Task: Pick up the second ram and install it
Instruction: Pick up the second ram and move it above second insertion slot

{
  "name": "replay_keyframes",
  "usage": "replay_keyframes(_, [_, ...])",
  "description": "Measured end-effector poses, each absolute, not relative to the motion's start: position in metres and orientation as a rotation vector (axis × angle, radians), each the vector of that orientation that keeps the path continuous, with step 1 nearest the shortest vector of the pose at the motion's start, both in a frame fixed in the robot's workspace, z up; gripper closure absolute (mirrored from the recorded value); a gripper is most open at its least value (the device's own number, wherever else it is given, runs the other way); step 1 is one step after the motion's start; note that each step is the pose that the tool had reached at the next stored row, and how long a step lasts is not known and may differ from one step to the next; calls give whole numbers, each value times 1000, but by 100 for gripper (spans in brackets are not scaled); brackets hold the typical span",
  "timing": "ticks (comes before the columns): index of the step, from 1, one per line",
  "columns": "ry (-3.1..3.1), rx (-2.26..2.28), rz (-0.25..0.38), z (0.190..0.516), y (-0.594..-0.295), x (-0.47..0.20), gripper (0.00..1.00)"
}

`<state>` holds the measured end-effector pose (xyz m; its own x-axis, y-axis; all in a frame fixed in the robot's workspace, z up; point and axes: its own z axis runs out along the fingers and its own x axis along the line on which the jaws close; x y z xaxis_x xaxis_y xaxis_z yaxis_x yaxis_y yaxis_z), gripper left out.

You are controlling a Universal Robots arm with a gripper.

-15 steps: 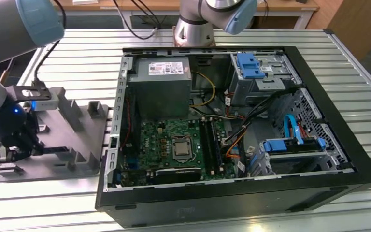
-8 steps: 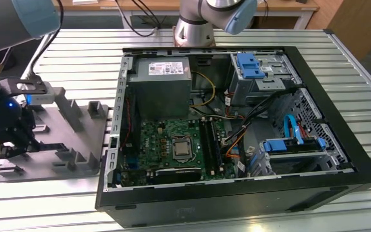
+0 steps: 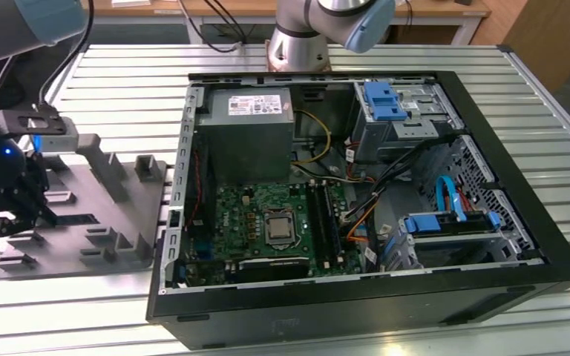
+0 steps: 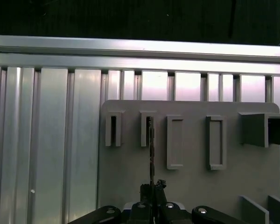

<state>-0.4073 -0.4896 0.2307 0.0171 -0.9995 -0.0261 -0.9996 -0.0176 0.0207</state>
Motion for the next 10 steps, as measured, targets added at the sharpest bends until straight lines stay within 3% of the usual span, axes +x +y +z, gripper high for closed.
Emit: replay_keyframes(10, [2199, -2238, 52, 244, -489, -407, 86])
